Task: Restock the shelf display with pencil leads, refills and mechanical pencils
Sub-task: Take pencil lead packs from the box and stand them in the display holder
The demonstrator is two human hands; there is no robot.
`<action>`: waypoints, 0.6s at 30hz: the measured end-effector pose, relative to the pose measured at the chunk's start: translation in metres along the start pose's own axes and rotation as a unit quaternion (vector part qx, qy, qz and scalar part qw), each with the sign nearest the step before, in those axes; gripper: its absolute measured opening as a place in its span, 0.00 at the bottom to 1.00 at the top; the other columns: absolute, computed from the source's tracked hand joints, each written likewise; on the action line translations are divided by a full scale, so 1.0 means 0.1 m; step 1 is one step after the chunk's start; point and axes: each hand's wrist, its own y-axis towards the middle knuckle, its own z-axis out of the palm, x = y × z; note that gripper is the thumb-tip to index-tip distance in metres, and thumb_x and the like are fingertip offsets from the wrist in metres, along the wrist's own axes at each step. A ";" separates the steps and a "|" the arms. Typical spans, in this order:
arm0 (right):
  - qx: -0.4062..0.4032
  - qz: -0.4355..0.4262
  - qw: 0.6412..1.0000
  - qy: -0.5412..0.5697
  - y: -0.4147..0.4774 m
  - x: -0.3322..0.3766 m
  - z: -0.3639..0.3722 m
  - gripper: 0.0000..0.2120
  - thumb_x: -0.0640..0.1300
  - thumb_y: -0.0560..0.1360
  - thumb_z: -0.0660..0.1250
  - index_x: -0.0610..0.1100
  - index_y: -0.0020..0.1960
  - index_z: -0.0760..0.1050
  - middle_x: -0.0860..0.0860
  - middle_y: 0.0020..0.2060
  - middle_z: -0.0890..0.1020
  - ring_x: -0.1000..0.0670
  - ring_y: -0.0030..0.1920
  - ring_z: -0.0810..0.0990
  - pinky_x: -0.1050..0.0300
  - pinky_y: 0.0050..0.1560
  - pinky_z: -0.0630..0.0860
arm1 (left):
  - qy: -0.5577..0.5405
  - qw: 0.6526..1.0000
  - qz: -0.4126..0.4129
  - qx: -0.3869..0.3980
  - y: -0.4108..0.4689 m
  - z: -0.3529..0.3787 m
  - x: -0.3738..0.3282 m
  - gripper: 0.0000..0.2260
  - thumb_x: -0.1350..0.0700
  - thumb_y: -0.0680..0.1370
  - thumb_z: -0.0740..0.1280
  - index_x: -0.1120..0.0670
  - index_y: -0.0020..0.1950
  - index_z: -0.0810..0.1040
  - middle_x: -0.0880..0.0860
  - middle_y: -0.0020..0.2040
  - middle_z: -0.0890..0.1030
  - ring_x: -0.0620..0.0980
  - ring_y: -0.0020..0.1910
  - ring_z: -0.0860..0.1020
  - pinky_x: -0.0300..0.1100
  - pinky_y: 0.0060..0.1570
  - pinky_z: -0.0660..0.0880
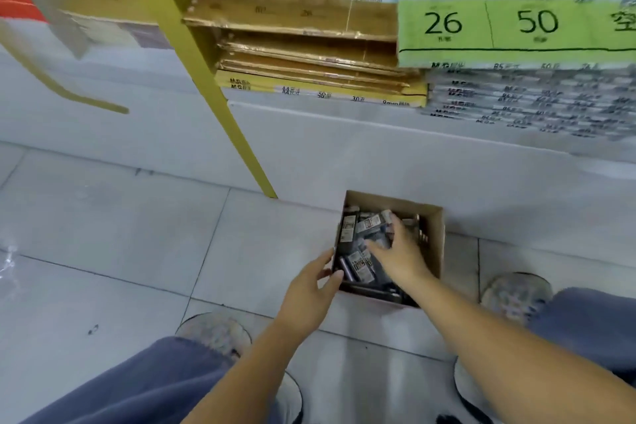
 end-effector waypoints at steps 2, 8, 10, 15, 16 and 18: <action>-0.018 0.002 1.000 -0.012 0.08 -0.02 0.07 0.39 0.53 0.73 0.72 0.47 0.77 0.56 0.46 0.72 0.67 0.46 0.72 0.65 0.50 0.71 0.65 | -0.015 1.000 0.005 -0.008 0.03 0.00 0.03 0.20 0.53 0.83 0.64 0.49 0.75 0.69 0.46 0.71 0.75 0.41 0.65 0.76 0.38 0.66 0.71; -0.097 -0.020 0.995 -0.025 0.17 -0.03 0.24 0.32 0.57 0.68 0.75 0.46 0.65 0.68 0.46 0.63 0.73 0.45 0.65 0.69 0.52 0.62 0.69 | -0.018 1.000 0.019 -0.006 0.06 -0.05 0.07 0.20 0.59 0.82 0.64 0.47 0.74 0.72 0.43 0.68 0.78 0.39 0.64 0.77 0.40 0.68 0.71; -0.120 -0.023 0.992 -0.002 0.18 -0.02 0.29 0.30 0.55 0.67 0.77 0.46 0.63 0.69 0.47 0.62 0.73 0.46 0.64 0.70 0.52 0.62 0.69 | -0.021 1.000 0.017 -0.006 0.06 -0.05 0.08 0.20 0.59 0.82 0.64 0.46 0.74 0.72 0.42 0.68 0.78 0.37 0.64 0.76 0.40 0.69 0.70; -0.155 -0.017 0.985 0.068 0.17 0.03 0.35 0.27 0.49 0.65 0.79 0.48 0.59 0.71 0.50 0.62 0.73 0.47 0.64 0.69 0.52 0.63 0.68 | -0.024 1.000 0.020 -0.001 0.05 -0.04 0.09 0.20 0.59 0.83 0.63 0.43 0.74 0.71 0.38 0.67 0.77 0.33 0.65 0.74 0.39 0.69 0.70; -0.152 -0.022 0.985 0.082 0.16 0.03 0.35 0.26 0.47 0.65 0.79 0.49 0.59 0.71 0.51 0.62 0.73 0.48 0.64 0.69 0.54 0.63 0.68 | -0.024 1.000 0.020 0.000 0.05 -0.04 0.09 0.20 0.58 0.83 0.63 0.42 0.73 0.71 0.37 0.66 0.77 0.33 0.64 0.74 0.40 0.69 0.71; -0.139 -0.030 0.984 0.104 0.13 0.01 0.32 0.23 0.45 0.67 0.78 0.52 0.57 0.71 0.52 0.60 0.72 0.51 0.63 0.69 0.61 0.61 0.68 | -0.025 1.000 0.018 -0.002 0.05 -0.03 0.09 0.20 0.58 0.83 0.62 0.41 0.73 0.72 0.36 0.66 0.78 0.33 0.64 0.74 0.42 0.68 0.72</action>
